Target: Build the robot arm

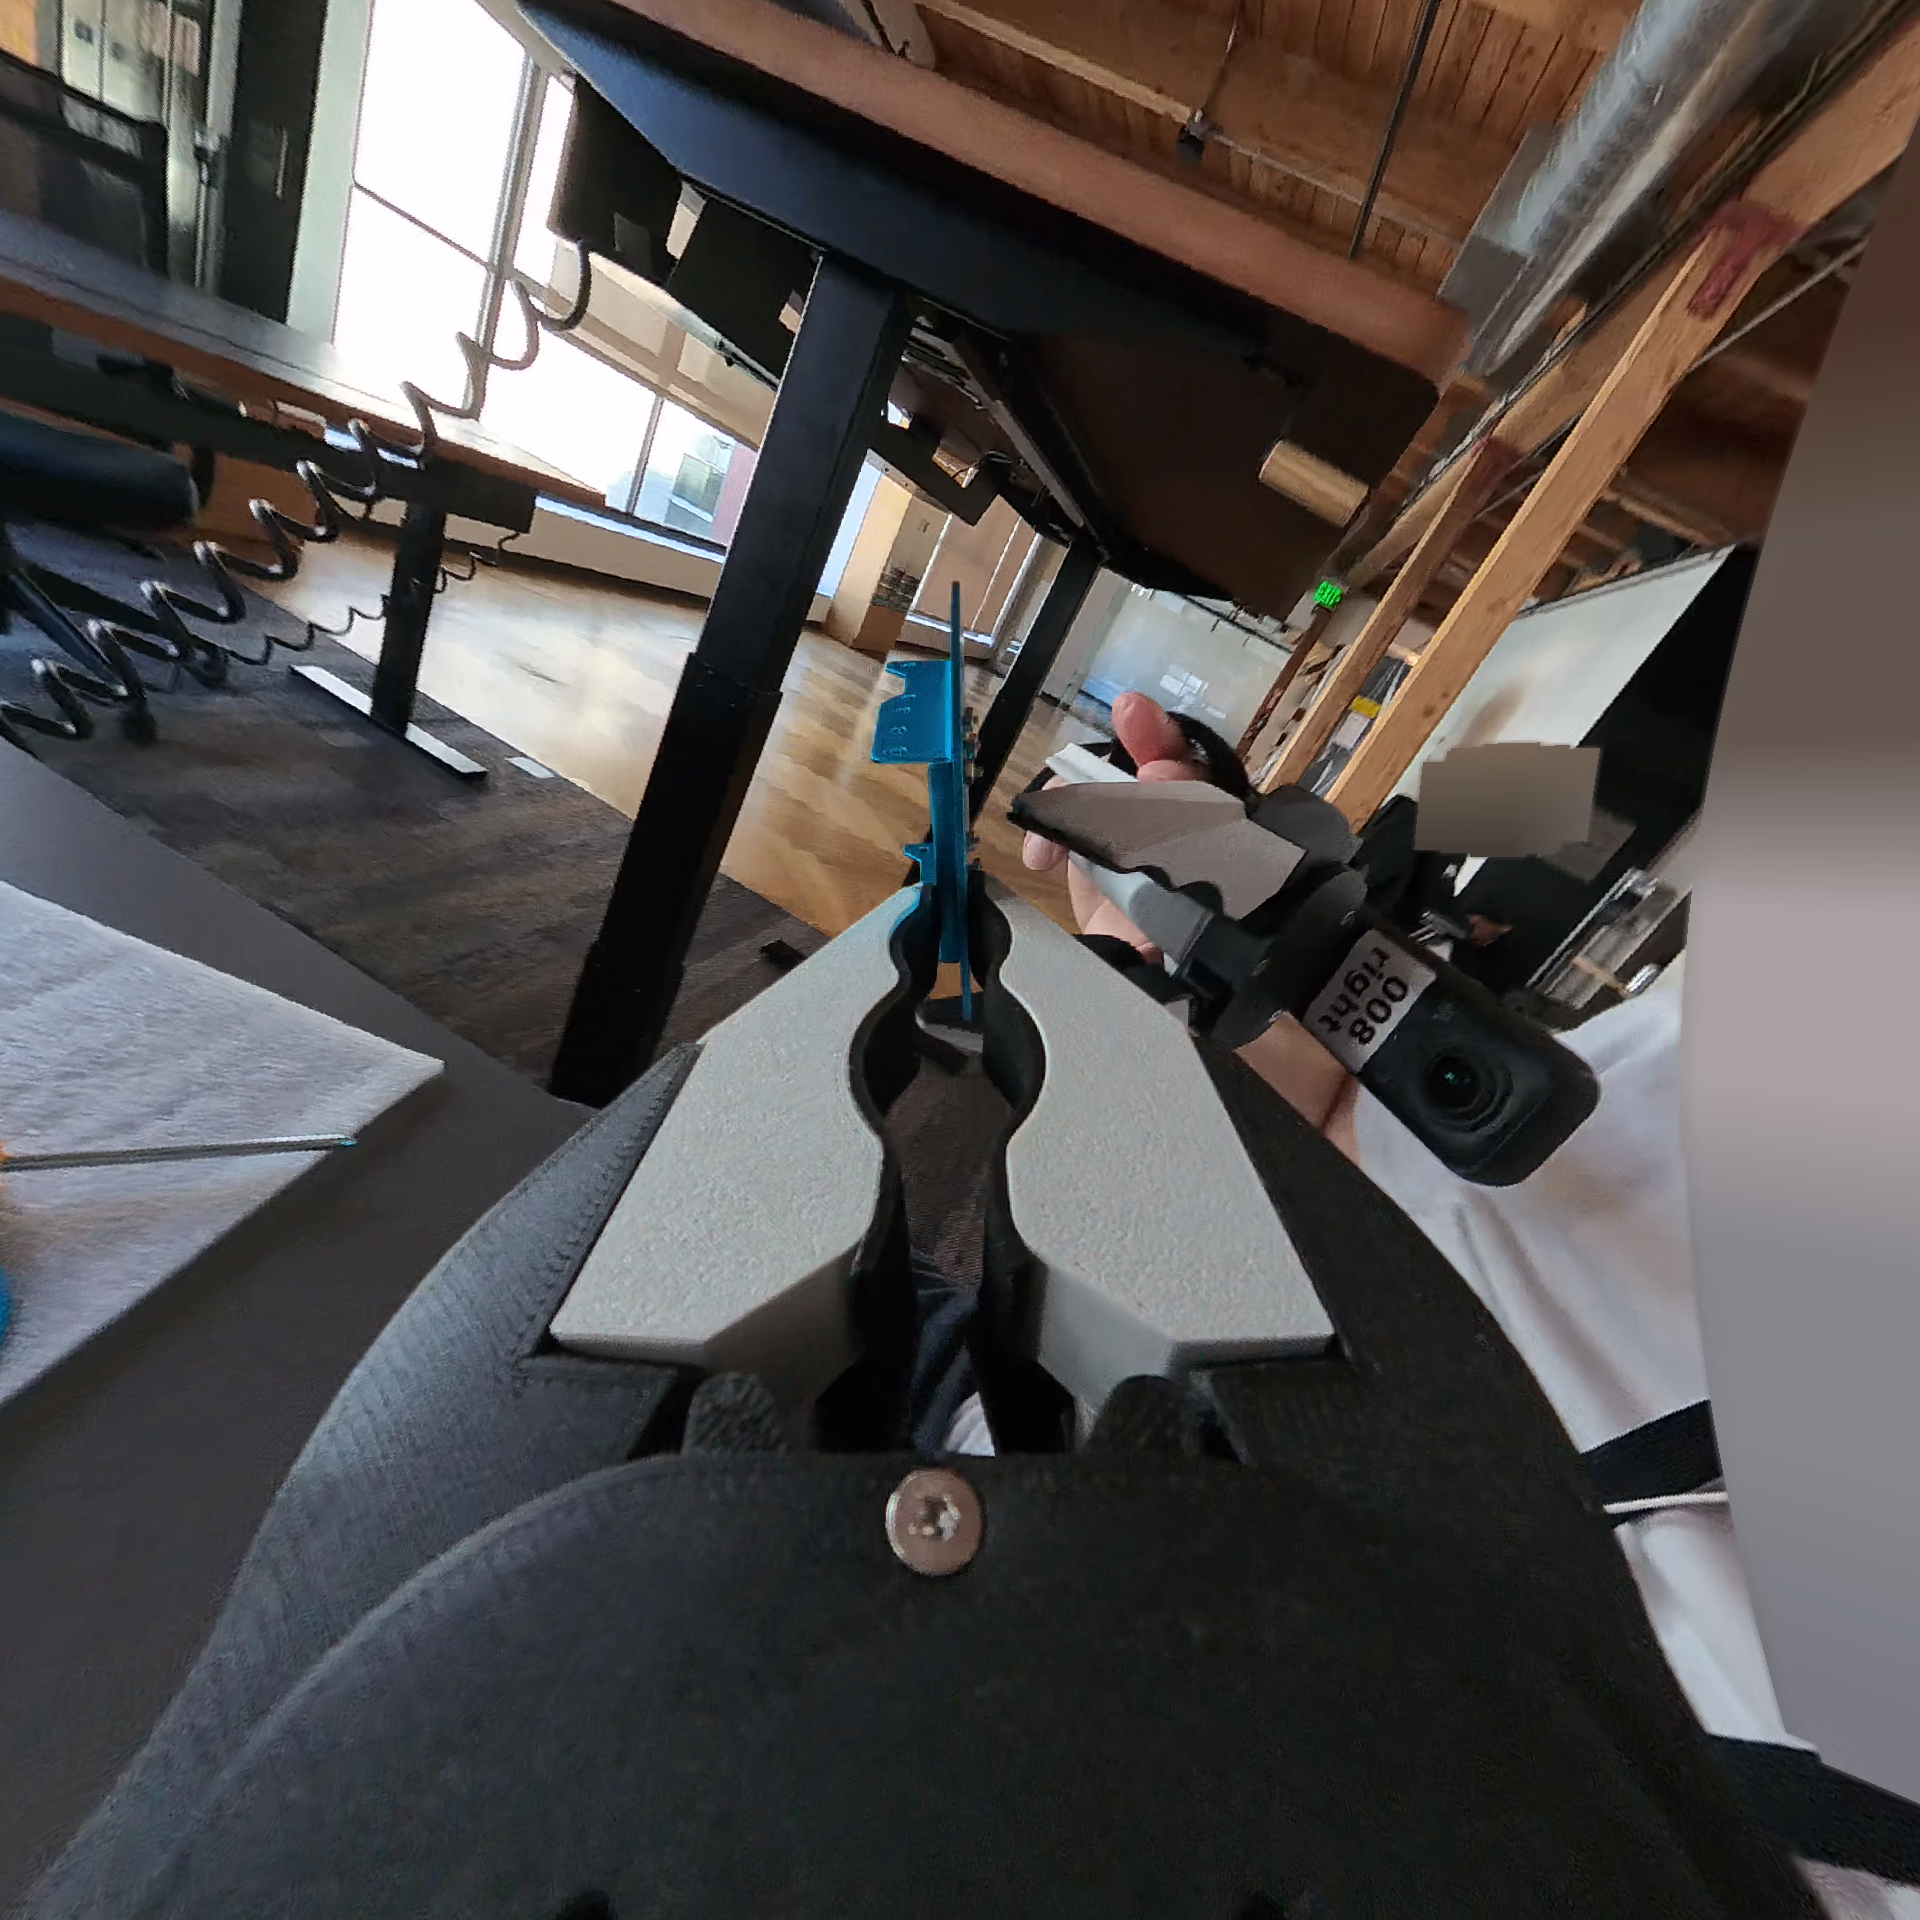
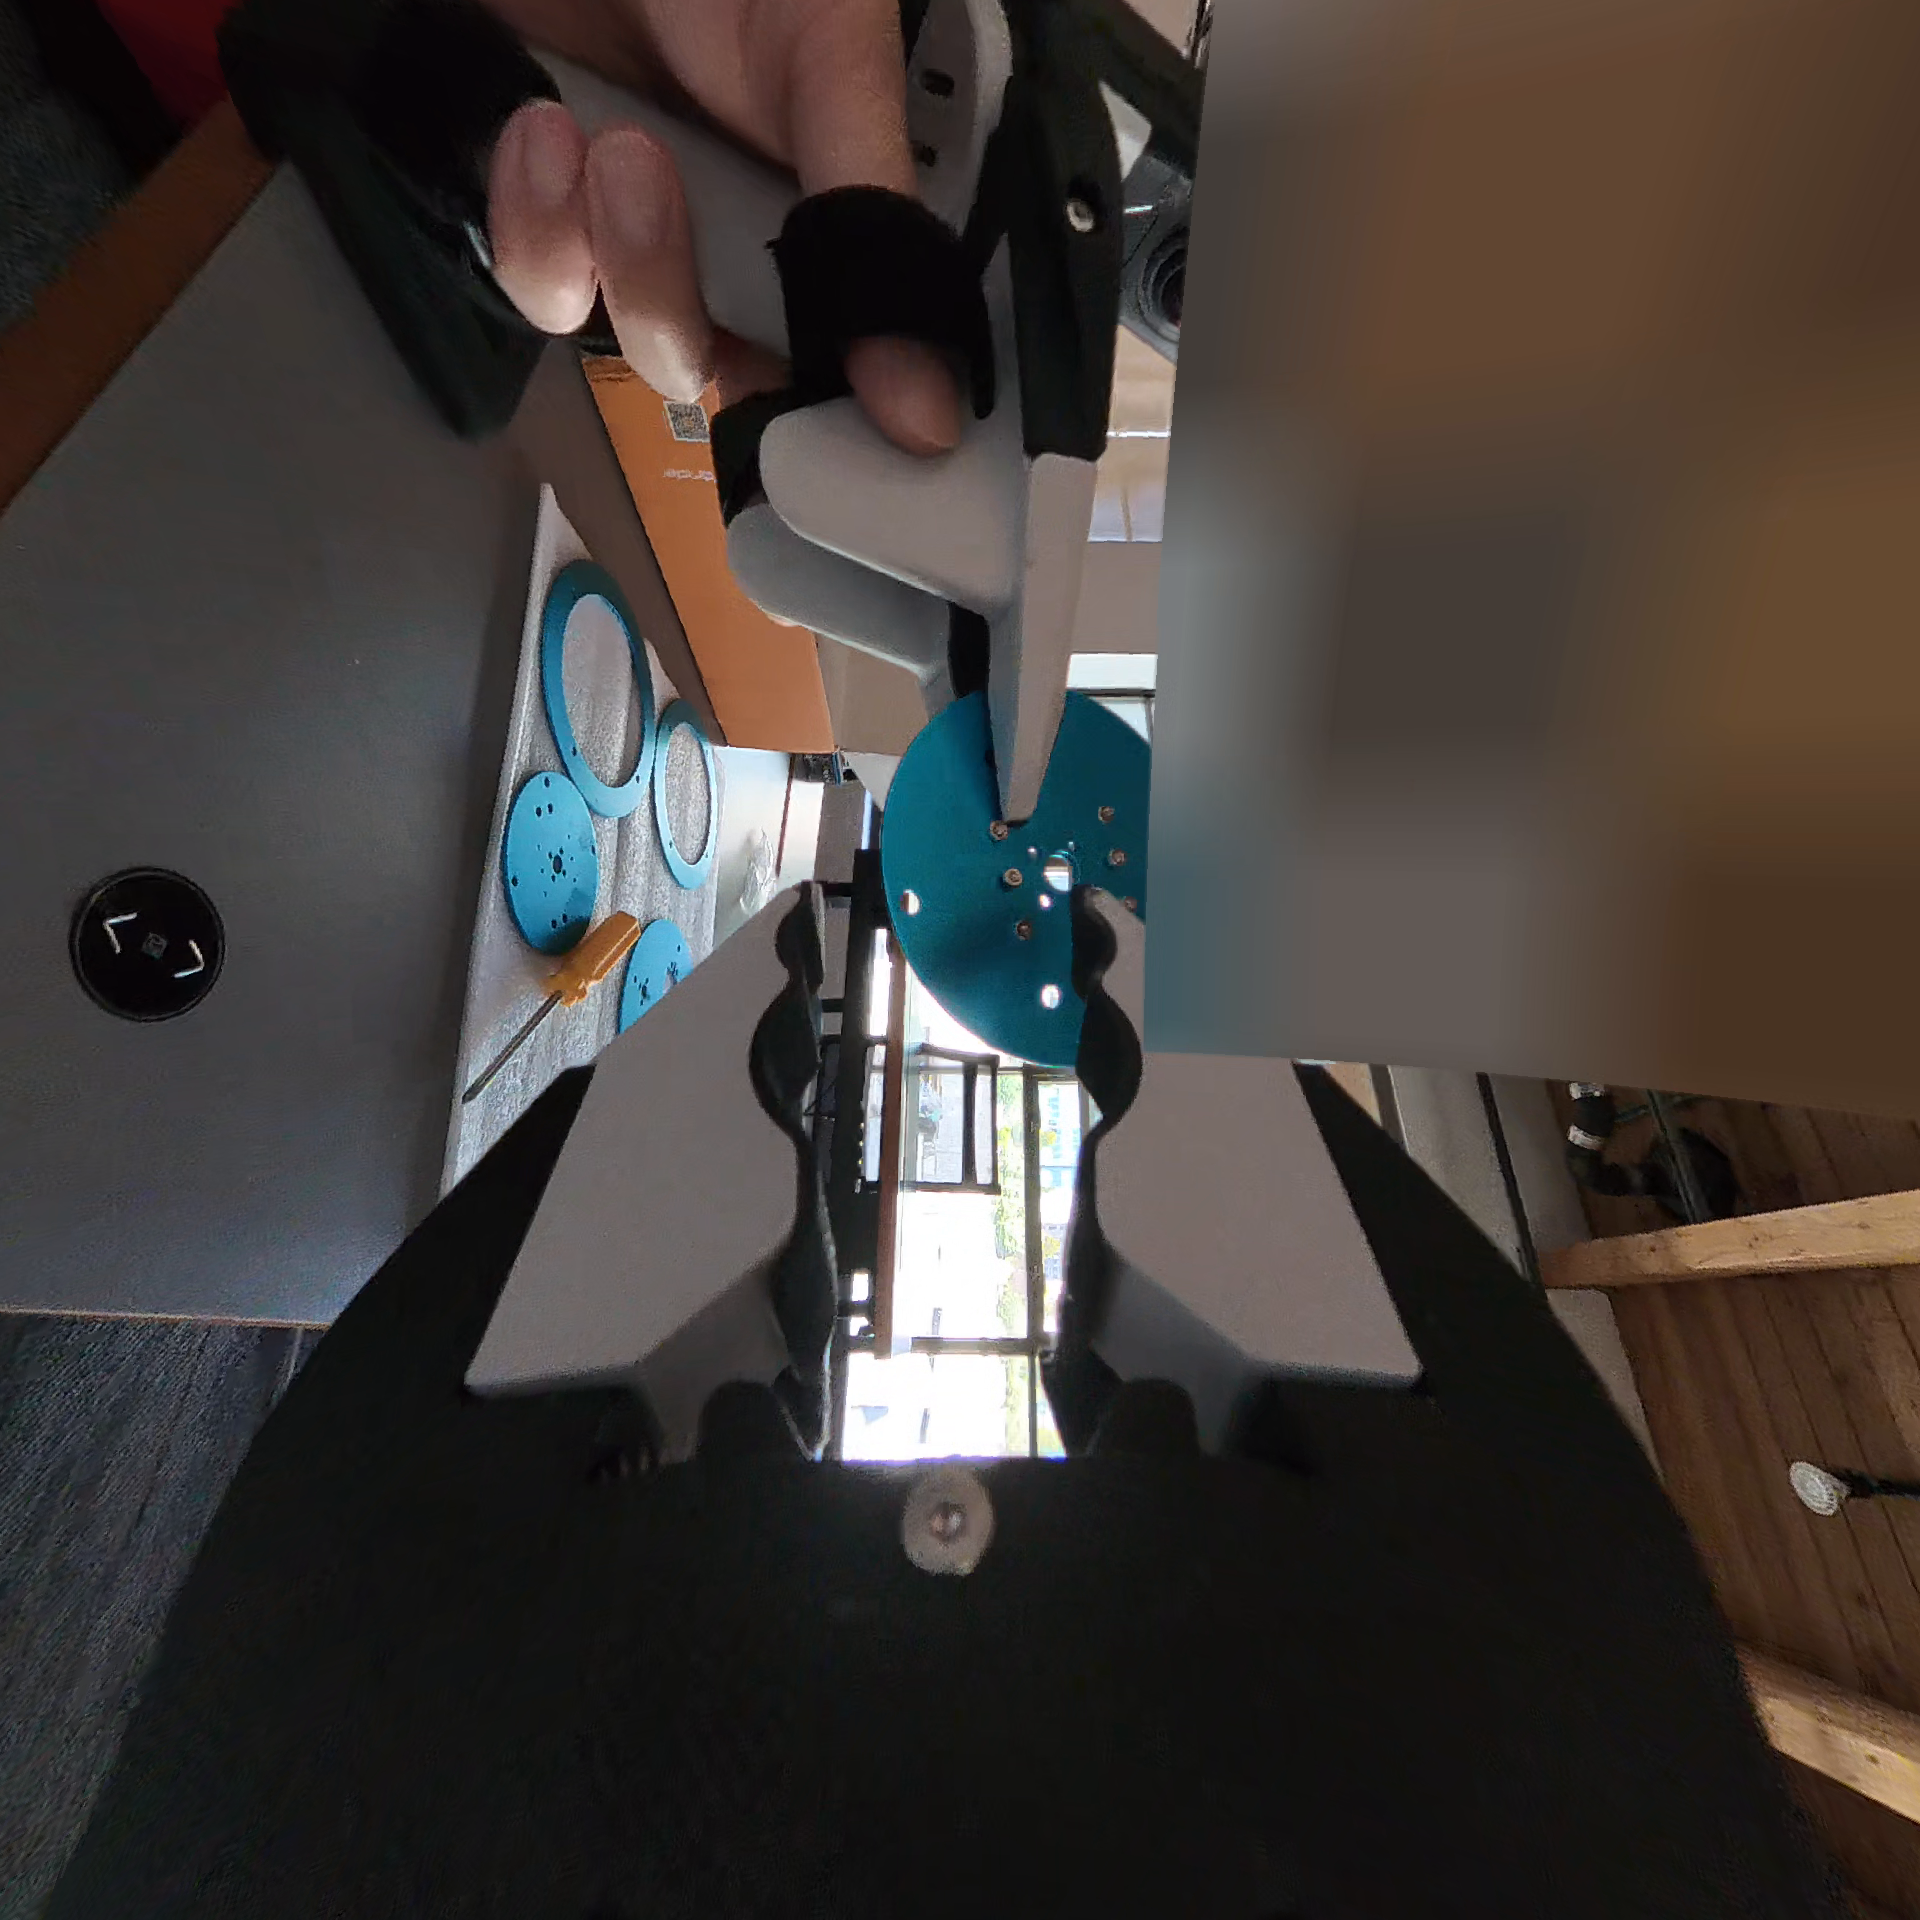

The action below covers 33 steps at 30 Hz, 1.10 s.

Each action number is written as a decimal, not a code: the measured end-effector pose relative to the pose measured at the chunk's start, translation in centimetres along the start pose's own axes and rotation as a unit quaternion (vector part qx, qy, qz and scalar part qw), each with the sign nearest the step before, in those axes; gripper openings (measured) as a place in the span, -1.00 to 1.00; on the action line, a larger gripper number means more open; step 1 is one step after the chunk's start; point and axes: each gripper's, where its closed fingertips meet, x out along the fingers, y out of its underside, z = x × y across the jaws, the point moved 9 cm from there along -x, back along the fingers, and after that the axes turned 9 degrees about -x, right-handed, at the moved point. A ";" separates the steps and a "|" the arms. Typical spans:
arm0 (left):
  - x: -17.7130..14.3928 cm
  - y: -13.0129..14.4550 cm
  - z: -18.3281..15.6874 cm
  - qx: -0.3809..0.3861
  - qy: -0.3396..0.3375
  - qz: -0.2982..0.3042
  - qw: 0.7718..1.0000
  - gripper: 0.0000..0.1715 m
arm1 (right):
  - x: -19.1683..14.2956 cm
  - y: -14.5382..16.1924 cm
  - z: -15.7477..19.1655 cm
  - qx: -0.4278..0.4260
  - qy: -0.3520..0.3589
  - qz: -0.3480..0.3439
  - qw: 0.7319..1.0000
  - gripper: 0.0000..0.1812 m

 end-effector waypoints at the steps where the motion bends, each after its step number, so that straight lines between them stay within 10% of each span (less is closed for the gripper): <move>1: 0.1 0.1 0.1 -0.012 0.000 0.002 1.000 -0.97 | 0.2 0.1 0.0 0.002 -0.007 0.005 1.000 -0.49; 33: 0.7 0.2 0.1 -0.027 -0.027 -0.047 0.998 -0.97 | 0.8 0.2 0.0 0.059 0.009 0.053 0.997 -0.78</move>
